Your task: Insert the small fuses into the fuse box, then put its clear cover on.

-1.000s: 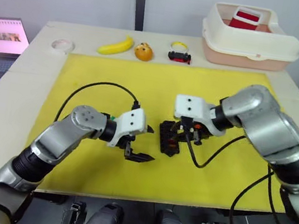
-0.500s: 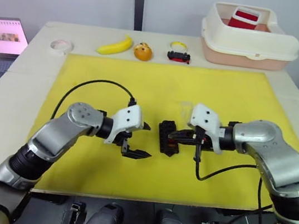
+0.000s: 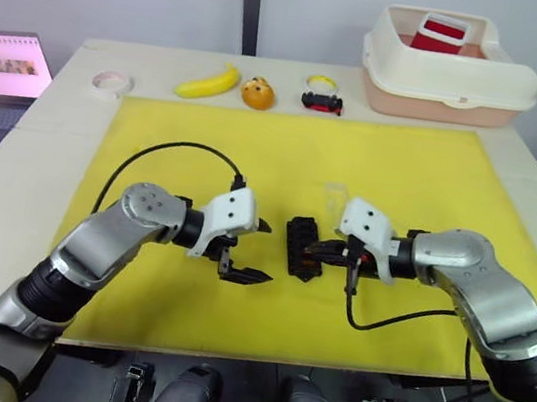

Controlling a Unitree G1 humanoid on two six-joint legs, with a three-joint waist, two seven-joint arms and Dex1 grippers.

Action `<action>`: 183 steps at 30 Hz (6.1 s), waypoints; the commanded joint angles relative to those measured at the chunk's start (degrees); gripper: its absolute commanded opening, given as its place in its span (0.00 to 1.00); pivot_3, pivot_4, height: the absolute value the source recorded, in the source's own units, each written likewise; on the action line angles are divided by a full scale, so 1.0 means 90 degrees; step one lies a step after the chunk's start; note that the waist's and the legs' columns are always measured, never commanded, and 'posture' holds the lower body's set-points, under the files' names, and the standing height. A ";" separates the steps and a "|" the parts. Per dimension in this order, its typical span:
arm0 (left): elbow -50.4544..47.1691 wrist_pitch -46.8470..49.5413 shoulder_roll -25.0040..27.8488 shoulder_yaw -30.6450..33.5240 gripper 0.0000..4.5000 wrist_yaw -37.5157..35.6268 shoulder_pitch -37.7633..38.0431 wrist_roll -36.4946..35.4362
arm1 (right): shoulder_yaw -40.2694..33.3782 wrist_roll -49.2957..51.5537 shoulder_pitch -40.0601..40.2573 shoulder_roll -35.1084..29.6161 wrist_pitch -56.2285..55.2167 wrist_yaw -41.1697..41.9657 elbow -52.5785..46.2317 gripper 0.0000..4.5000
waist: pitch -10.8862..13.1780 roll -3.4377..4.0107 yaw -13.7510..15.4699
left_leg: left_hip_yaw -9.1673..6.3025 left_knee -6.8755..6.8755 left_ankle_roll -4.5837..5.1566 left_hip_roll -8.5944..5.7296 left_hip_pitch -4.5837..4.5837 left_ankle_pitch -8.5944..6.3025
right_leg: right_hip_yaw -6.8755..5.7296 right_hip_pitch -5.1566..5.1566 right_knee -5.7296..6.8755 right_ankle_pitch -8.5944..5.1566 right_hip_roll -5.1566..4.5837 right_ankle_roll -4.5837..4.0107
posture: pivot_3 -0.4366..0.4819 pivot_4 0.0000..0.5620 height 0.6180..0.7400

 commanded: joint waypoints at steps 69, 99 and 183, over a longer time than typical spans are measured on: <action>0.5149 0.2971 0.1853 0.1122 0.35 -0.3071 -0.1411 -0.1039 | -0.0616 0.2340 -0.2346 -0.0350 0.1052 0.0114 -0.0460 1.00 | 0.0018 0.0021 -0.0053 | -0.0002 0.0012 -0.0001 0.0001 -0.0055 0.0002 | -0.0002 -0.0060 0.0020 0.0000 0.0004 0.0000 | 0.48 0.27 1.00; 0.6987 0.3317 0.1057 0.1167 0.35 -0.2503 -0.1696 -0.0697 | -0.0387 0.2090 -0.2422 -0.0357 0.0988 0.0075 -0.0494 1.00 | 0.0016 0.0019 -0.0037 | -0.0001 0.0016 -0.0002 -0.0002 -0.0055 0.0002 | -0.0002 -0.0061 0.0026 0.0000 0.0003 0.0001 | 0.48 0.27 1.00; 0.2181 0.3811 0.0460 0.3135 0.00 -0.1656 -0.2075 -0.3708 | -0.3476 0.6431 -0.3007 0.3092 0.5225 -0.4935 0.0545 0.61 | 0.0011 0.0019 -0.0080 | -0.0020 0.0012 -0.0023 0.0001 -0.0056 0.0016 | 0.0000 -0.0070 0.0049 0.0005 0.0002 -0.0008 | 0.48 0.27 1.00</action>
